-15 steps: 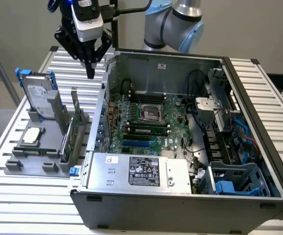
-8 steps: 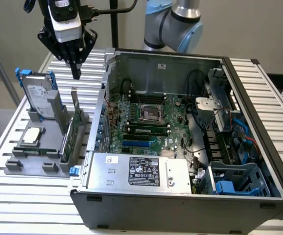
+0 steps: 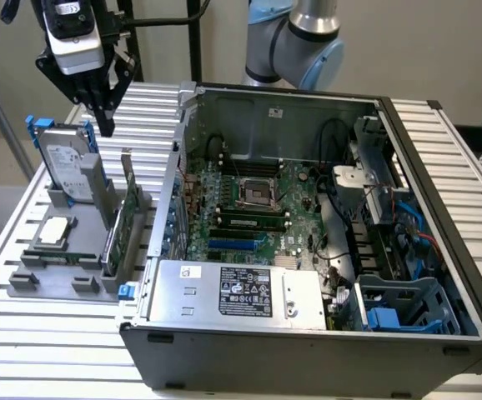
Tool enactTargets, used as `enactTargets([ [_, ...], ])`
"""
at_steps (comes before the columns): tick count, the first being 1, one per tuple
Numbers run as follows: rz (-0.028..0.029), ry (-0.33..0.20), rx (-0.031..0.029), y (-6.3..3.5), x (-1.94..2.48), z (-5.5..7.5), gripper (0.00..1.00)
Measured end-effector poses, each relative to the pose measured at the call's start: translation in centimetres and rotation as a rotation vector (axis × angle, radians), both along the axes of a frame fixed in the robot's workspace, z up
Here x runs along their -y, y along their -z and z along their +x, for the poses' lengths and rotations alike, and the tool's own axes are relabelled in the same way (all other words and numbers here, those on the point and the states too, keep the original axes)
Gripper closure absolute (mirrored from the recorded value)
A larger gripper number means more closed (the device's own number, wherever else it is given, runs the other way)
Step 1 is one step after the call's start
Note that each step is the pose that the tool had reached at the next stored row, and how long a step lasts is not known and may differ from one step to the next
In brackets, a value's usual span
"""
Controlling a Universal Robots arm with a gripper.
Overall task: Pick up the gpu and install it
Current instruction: 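Reach for the gpu, then pick up the gpu and move the gpu toward the slot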
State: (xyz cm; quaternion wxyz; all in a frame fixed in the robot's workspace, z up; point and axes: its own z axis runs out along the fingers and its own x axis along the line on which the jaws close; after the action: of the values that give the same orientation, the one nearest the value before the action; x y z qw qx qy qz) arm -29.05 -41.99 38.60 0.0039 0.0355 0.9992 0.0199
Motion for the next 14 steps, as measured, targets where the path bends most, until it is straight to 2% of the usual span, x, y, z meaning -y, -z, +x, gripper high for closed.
enactTargets([
  [3, 0.0001, 0.0, 0.0001, 0.04, 0.0, -0.95, 0.89],
  [14, 0.0, 0.0, 0.0, 0.03, 0.0, -0.96, 0.89],
])
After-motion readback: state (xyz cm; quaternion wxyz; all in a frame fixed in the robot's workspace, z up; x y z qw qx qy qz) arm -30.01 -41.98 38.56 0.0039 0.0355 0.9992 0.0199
